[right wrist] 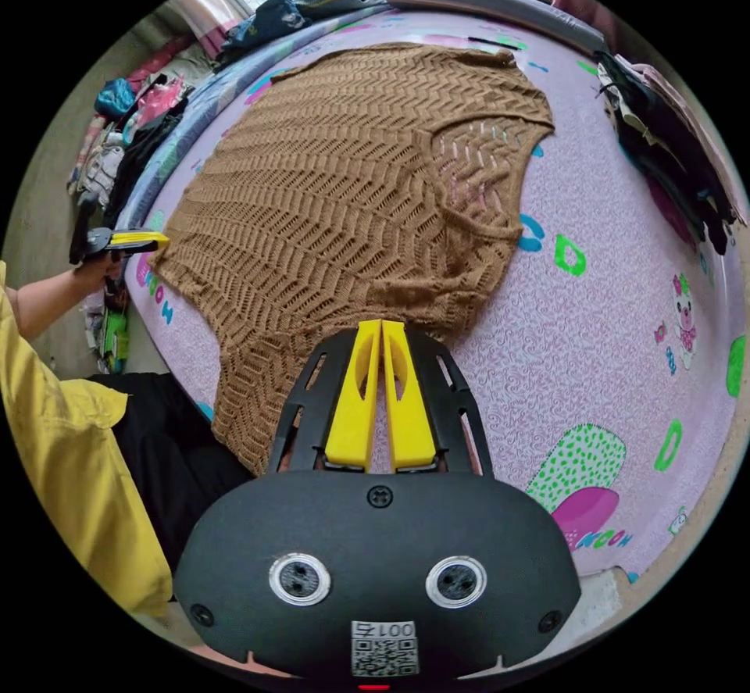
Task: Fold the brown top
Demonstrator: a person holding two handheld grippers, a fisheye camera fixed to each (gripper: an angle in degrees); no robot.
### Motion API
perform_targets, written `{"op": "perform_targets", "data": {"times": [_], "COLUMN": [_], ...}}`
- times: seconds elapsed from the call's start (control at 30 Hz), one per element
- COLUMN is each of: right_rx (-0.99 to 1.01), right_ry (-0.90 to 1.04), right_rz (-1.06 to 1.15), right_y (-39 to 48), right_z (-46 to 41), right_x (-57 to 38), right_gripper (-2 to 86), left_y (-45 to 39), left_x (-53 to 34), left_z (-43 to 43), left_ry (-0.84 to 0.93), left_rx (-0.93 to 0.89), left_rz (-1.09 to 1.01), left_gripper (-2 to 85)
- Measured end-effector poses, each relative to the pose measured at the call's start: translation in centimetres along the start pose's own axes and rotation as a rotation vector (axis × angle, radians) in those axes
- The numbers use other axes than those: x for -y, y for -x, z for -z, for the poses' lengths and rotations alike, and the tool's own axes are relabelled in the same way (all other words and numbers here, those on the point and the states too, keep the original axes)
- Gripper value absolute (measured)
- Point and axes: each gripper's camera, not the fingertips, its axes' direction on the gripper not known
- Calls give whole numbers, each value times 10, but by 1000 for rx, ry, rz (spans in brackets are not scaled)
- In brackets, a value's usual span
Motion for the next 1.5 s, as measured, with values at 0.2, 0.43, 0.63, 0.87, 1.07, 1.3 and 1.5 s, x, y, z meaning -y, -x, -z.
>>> {"op": "perform_targets", "data": {"times": [0.2, 0.43, 0.63, 0.87, 1.07, 1.3, 1.5], "right_rx": [-35, -23, -47, 78, 101, 182, 194], "right_ry": [-102, -165, -190, -274, -259, -370, -468], "right_rz": [-123, -173, -155, -209, -301, -446, -386], "right_y": [-16, -54, -56, -64, -78, -94, -104], "right_z": [3, -9, -18, -34, -55, -60, -47], "right_x": [-21, -3, -27, -53, -72, -102, -97], "right_gripper": [-1, -1, -1, -1, -1, 0, 2], "left_y": [-19, -105, -222, -332, -382, -414, -439], "left_x": [26, 89, 175, 278, 319, 357, 357], "left_z": [9, 14, 5, -30, -48, -48, -29], "left_ry": [-14, -132, -263, -80, -41, -70, -44], "left_rx": [-29, -197, -226, -293, -177, -112, -130], "left_rz": [-108, -349, -572, -719, -738, -644, -710], "left_gripper": [-15, -13, -13, -13, -14, -14, -14]}}
